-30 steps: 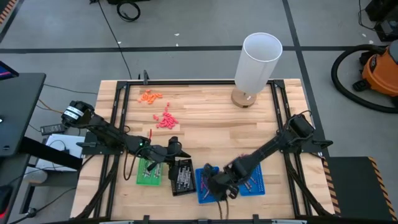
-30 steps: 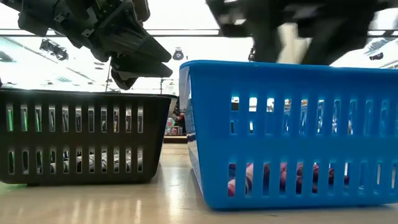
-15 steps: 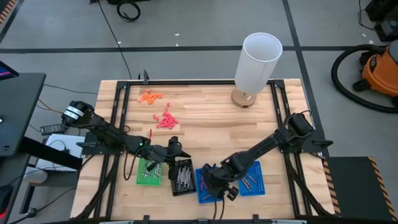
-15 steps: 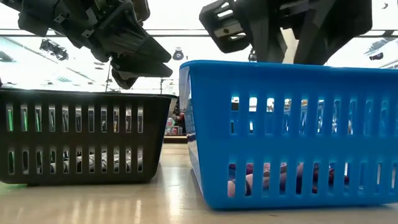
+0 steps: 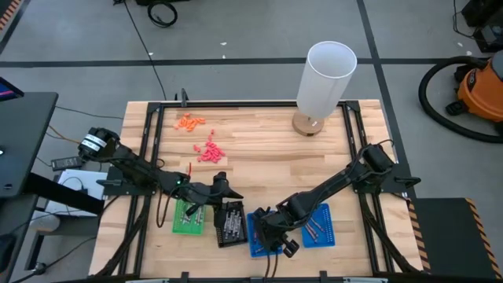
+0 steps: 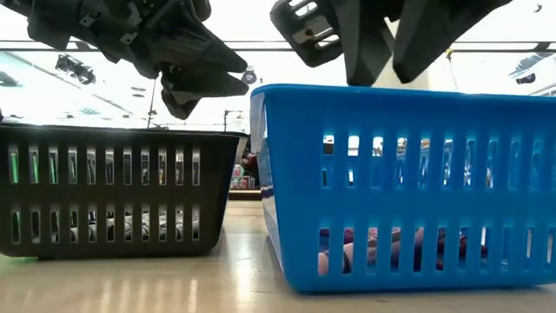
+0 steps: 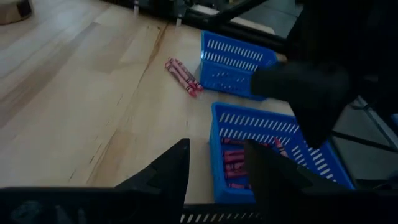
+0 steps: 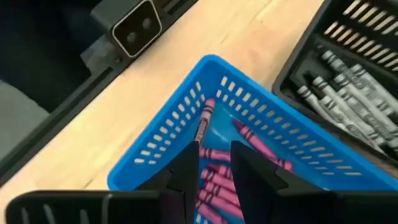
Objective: Sort crayons
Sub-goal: Put the pink crayon into the right blue bin
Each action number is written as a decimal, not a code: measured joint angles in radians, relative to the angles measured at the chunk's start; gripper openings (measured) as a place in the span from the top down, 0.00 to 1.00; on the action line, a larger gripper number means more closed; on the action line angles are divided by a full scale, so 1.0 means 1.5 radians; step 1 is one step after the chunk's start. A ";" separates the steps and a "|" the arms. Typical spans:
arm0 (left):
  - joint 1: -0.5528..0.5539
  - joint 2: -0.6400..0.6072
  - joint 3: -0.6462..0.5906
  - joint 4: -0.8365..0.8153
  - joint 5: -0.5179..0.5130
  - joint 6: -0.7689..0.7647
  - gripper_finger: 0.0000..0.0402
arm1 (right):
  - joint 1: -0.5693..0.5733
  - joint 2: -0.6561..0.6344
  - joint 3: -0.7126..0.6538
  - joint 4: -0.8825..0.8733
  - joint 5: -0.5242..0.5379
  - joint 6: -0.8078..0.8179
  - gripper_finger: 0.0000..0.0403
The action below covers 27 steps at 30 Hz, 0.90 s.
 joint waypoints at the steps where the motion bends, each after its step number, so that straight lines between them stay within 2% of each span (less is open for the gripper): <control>1: 0.001 0.000 0.000 0.002 -0.002 0.000 0.59 | 0.000 0.009 0.012 -0.004 0.000 0.002 0.75; 7: 0.007 0.000 0.000 -0.026 -0.015 -0.006 0.59 | 0.000 0.075 0.111 -0.106 -0.005 0.045 0.75; 13: 0.008 0.000 0.000 -0.066 -0.018 -0.056 0.59 | 0.001 0.146 0.187 -0.220 -0.011 0.078 0.75; 27: -0.004 -0.020 0.000 -0.104 -0.017 -0.076 0.59 | 0.008 0.170 0.199 -0.249 -0.055 0.068 0.75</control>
